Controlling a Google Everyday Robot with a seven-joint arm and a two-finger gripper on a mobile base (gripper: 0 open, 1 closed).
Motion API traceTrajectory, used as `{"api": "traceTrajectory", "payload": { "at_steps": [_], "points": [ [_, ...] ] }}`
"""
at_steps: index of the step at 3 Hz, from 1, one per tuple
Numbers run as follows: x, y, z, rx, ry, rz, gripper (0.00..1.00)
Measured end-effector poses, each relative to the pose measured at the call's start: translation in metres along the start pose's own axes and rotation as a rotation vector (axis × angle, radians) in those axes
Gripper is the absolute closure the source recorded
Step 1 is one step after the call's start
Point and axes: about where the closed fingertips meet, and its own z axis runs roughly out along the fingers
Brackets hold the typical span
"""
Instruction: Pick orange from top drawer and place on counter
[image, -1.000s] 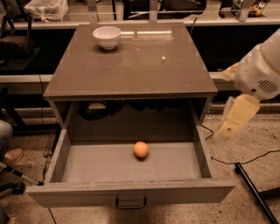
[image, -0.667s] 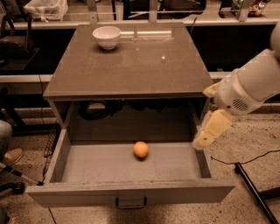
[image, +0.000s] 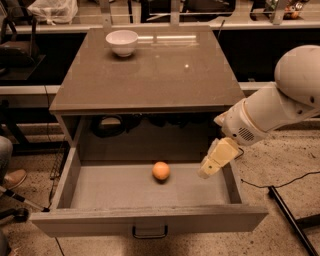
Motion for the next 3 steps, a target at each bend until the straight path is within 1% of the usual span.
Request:
{"api": "traceTrajectory", "payload": {
  "at_steps": [1, 2, 3],
  "points": [
    [0.002, -0.013, 0.024, 0.021, -0.011, 0.027, 0.0],
    [0.001, -0.033, 0.072, 0.073, -0.062, 0.094, 0.0],
    [-0.001, -0.033, 0.102, 0.098, -0.087, 0.125, 0.0]
  ]
}}
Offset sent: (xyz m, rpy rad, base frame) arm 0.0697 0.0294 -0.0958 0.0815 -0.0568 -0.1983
